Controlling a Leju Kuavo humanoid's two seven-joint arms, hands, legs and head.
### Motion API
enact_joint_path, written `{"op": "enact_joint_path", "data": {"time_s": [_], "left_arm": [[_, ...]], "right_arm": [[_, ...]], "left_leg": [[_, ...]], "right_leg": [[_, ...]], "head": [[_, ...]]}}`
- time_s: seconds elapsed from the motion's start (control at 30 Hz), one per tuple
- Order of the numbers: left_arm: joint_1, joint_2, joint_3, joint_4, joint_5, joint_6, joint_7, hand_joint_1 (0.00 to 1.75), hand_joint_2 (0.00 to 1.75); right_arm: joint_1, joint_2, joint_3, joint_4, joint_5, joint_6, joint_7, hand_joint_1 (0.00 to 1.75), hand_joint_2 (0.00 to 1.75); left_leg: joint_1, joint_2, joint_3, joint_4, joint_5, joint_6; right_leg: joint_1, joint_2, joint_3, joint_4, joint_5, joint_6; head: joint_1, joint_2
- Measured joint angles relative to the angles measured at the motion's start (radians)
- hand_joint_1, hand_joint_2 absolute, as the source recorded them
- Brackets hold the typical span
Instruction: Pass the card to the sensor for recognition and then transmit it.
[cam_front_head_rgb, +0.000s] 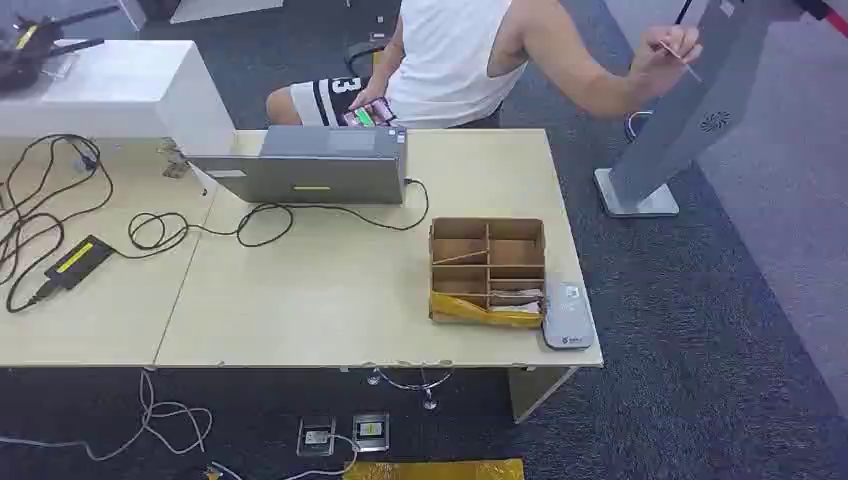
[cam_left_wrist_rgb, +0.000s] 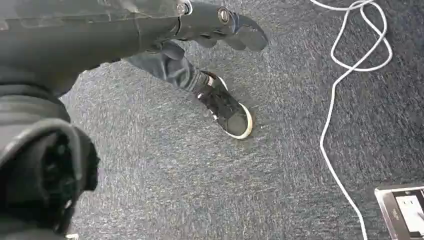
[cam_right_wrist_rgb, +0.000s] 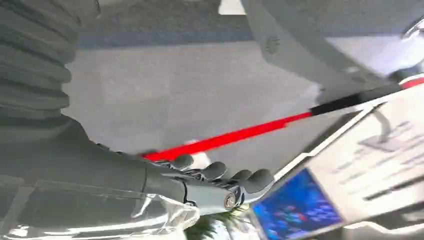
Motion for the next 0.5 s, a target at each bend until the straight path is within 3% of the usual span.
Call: {"op": "enact_joint_path", "data": {"time_s": [0.27, 0.5], "left_arm": [[-0.003, -0.001, -0.001, 0.000, 0.001, -0.003, -0.009, 0.00, 0.00], [-0.003, -0.001, -0.002, 0.000, 0.003, -0.002, -0.010, 0.00, 0.00]], "right_arm": [[-0.043, 0.107, 0.186, -0.044, 0.126, -0.074, -0.035, 0.00, 1.75], [-0.083, 0.182, 0.286, -0.039, 0.152, -0.093, -0.045, 0.00, 1.75]], "left_leg": [[0.001, -0.001, 0.000, 0.000, 0.001, 0.000], [0.001, -0.002, -0.001, 0.000, 0.001, 0.000]], "right_leg": [[0.001, -0.002, 0.000, 0.000, 0.000, 0.000], [0.001, -0.003, 0.000, 0.000, 0.000, 0.000]], "head": [[0.000, 0.000], [0.000, 0.000]]}}
